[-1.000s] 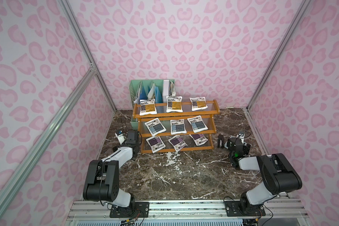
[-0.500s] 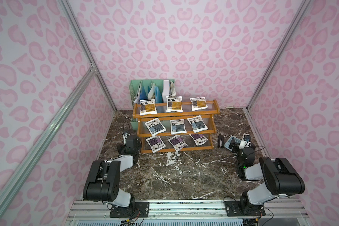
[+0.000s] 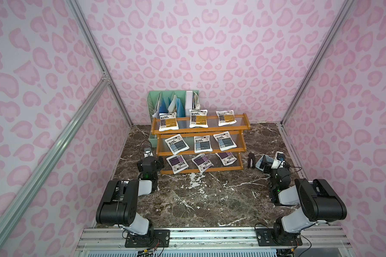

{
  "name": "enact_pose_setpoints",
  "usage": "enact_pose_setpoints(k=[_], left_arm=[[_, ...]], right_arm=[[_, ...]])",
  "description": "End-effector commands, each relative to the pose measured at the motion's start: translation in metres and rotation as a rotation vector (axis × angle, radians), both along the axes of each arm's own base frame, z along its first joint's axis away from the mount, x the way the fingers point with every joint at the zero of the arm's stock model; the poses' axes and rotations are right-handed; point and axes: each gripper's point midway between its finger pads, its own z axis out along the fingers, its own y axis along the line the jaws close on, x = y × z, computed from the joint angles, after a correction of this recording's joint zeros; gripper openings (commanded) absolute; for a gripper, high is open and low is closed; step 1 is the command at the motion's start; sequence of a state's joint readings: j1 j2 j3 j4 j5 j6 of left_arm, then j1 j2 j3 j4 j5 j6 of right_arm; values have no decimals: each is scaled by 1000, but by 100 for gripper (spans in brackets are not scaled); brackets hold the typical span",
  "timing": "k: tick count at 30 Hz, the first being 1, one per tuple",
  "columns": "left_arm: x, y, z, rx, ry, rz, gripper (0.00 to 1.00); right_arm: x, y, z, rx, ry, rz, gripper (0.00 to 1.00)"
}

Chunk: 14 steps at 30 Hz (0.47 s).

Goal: Place the bagged coffee beans on the shelf by color
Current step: Reset both arms

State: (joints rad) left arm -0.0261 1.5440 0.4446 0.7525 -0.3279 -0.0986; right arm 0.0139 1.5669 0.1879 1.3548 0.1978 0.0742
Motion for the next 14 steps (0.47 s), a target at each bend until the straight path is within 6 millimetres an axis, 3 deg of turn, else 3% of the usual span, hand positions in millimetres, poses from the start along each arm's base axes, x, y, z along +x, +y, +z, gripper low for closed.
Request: enact_pose_setpoints(k=[1,14], left_arm=[[1,-1,2,1,-5,-8,99],[2,-1,2,-2,-2,-7,99]], right_arm=[[1,1,7,-1,-26,4,100],[1,1,8,-1,-28,5,100]])
